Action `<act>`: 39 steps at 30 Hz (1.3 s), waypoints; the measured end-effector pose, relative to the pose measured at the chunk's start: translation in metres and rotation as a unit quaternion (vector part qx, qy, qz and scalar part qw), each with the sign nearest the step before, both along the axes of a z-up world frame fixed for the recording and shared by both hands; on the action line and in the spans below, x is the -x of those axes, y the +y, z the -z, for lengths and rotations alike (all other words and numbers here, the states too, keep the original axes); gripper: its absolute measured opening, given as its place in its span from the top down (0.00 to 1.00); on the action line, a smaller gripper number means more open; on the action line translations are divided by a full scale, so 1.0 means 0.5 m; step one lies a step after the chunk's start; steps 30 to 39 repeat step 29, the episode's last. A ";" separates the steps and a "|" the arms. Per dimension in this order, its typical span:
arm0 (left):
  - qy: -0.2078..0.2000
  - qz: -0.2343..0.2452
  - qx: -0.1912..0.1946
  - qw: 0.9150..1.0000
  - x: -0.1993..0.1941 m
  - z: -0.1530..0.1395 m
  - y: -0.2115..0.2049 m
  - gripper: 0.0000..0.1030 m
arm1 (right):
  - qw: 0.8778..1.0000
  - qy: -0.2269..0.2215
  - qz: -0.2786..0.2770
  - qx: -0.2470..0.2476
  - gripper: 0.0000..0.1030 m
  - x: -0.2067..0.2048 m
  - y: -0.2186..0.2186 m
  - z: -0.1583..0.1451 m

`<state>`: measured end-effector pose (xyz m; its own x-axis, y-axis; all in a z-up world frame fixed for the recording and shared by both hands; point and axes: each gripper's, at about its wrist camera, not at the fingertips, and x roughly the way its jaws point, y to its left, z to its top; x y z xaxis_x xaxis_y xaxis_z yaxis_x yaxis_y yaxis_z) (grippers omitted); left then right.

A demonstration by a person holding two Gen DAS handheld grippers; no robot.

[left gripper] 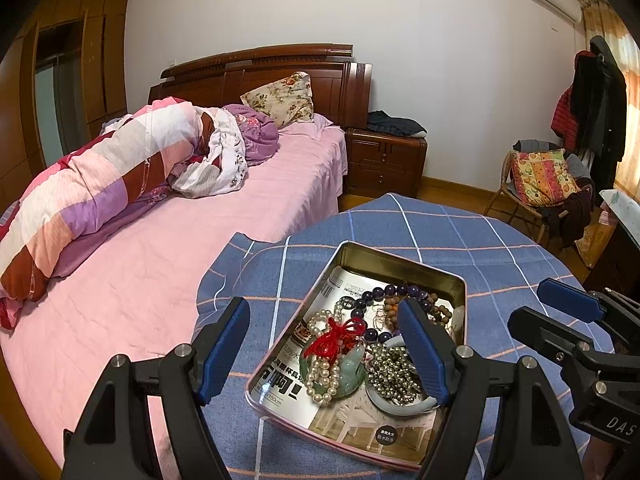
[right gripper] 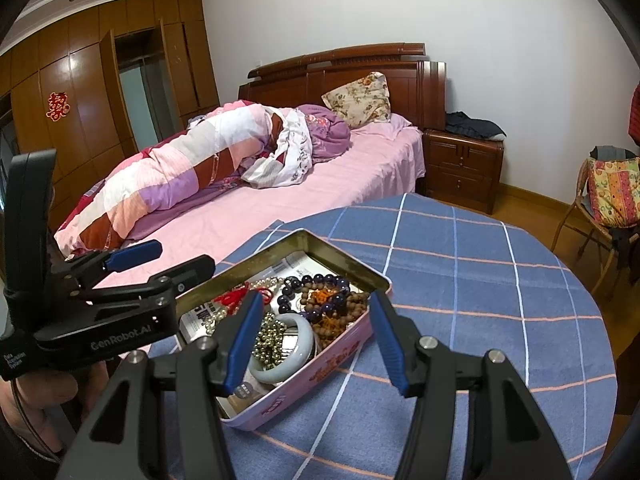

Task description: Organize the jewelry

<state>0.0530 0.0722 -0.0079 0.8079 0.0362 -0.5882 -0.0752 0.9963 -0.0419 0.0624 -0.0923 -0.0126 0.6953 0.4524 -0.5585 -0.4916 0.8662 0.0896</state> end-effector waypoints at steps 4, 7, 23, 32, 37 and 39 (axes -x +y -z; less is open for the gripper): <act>0.001 -0.004 0.001 1.000 0.000 0.001 0.002 0.26 | 1.000 0.000 -0.001 0.000 0.43 0.002 0.002 0.000; 0.002 -0.009 0.003 1.000 -0.002 0.001 0.005 0.26 | 1.000 -0.001 -0.002 0.001 0.43 0.005 0.004 0.001; 0.006 -0.032 -0.020 0.999 -0.005 0.012 0.009 0.26 | 1.000 0.000 -0.001 0.002 0.43 0.003 0.007 0.007; 0.001 -0.026 -0.025 0.999 -0.002 0.008 0.000 0.26 | 1.000 0.003 0.004 0.004 0.43 0.003 0.001 0.019; 0.001 -0.026 -0.025 0.999 -0.002 0.008 0.000 0.26 | 1.000 0.003 0.004 0.004 0.43 0.003 0.001 0.019; 0.001 -0.026 -0.025 0.999 -0.002 0.008 0.000 0.26 | 1.000 0.003 0.004 0.004 0.43 0.003 0.001 0.019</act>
